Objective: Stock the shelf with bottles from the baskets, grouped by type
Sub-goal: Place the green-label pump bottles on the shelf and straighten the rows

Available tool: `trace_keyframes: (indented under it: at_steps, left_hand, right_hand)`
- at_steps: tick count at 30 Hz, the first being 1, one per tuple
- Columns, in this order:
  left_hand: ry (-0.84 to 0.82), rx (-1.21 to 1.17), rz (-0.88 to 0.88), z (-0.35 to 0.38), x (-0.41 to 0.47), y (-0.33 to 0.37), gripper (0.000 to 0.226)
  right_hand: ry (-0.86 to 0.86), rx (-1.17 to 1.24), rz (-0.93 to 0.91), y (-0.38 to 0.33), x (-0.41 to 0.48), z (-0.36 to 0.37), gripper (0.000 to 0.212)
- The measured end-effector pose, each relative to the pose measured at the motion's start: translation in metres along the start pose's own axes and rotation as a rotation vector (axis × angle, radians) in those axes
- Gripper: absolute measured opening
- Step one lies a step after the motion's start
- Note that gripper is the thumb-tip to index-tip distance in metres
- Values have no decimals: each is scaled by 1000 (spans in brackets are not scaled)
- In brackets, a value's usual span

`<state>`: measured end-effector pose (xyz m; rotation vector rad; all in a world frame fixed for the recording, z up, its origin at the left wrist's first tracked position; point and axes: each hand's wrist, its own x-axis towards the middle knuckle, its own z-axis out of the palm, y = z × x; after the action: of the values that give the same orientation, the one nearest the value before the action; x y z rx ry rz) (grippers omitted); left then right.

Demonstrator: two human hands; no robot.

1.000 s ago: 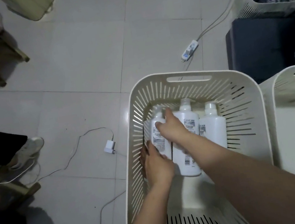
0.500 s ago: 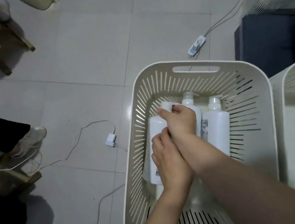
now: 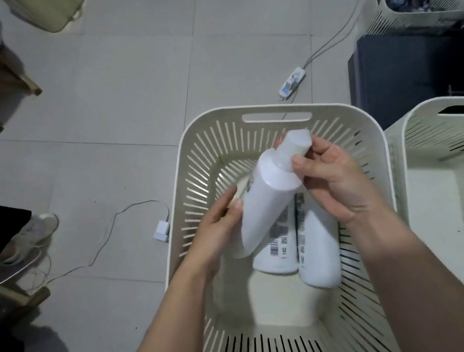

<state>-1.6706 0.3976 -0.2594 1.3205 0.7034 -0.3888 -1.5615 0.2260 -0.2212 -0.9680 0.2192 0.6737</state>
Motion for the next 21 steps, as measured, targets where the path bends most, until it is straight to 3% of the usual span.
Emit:
trace_keyframes:
  at_steps: [4,6,8,10,12,14,17,19,21]
  left_hand:
    - [-262,70,-20,5,-7,2,78]
    - [-339,127,-31,11,-10,1,78]
    - [-322,154,-19,15,-13,0,75]
    - [-249,133,-7,19,-19,-4,70]
    - [-127,53,-18,22,-28,-12,56]
    - [30,-67,-42,25,-37,-18,45]
    - [235,-149,-68,25,-43,-20,43]
    - [286,-103,-60,24,-45,-19,42]
    - [278,-56,-34,24,-48,-19,44]
  right_hand:
    - [-143,38,38,-8,1,-8,53]
    - [-165,60,84,-10,-4,1,38]
    - [-75,115,155,-10,-2,13,42]
    - [140,71,217,-4,9,16,53]
    - [331,-127,208,9,27,12,45]
    - [450,-486,205,28,45,4,41]
    - [408,-999,292,56,59,-4,62]
    - [377,-1252,329,72,68,-5,77]
    - [377,-1438,365,85,74,-2,73]
